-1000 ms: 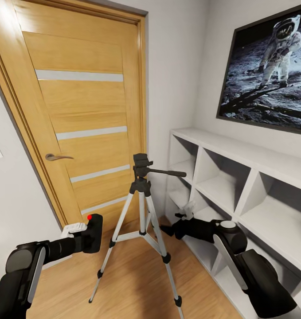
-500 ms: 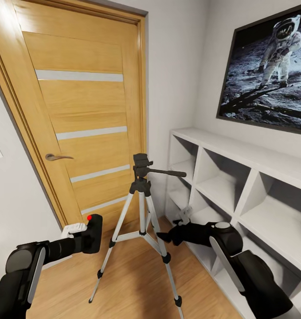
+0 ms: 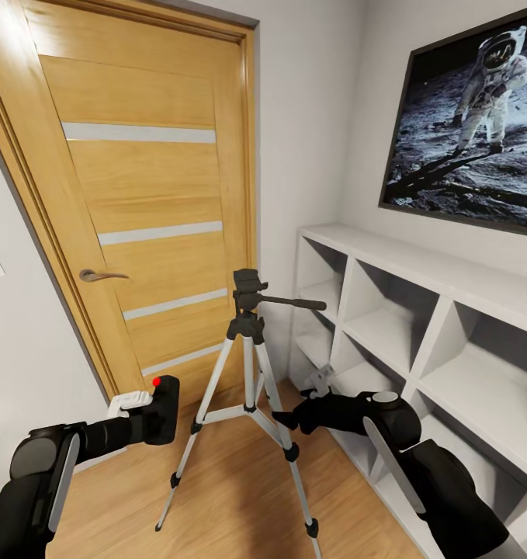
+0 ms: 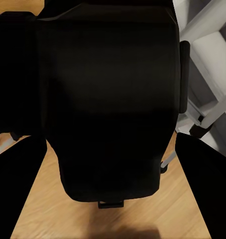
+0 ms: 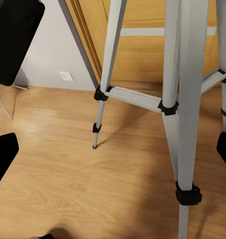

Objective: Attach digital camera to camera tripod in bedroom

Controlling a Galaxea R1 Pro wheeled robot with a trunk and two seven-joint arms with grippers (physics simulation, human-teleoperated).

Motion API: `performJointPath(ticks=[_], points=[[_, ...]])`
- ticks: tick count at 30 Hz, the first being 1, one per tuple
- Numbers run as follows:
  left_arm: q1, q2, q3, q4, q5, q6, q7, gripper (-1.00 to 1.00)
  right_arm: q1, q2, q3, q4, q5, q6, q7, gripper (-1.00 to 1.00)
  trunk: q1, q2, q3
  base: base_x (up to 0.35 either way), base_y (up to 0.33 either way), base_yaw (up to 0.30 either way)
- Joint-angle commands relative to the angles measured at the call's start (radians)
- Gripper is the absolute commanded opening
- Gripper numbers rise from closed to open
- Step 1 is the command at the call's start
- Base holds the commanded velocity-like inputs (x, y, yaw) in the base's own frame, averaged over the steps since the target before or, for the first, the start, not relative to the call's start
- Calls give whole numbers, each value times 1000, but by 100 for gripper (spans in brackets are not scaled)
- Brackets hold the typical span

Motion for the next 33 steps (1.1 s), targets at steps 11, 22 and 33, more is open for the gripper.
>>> performJointPath(ticks=[11,22,33], points=[[2,0,1,-1,-9,4,-10,-100,-2,0,1,2,-8,3,-66,100,1,-2,-2,137,0,0],[5,0,2,-1,-9,4,-10,-100,-2,1,1,2,-8,5,-76,100,1,-2,-2,42,0,0],[6,0,2,-2,-10,4,-13,-100,-1,1,7,22,-9,13,-75,100,1,-2,-2,3,0,0]])
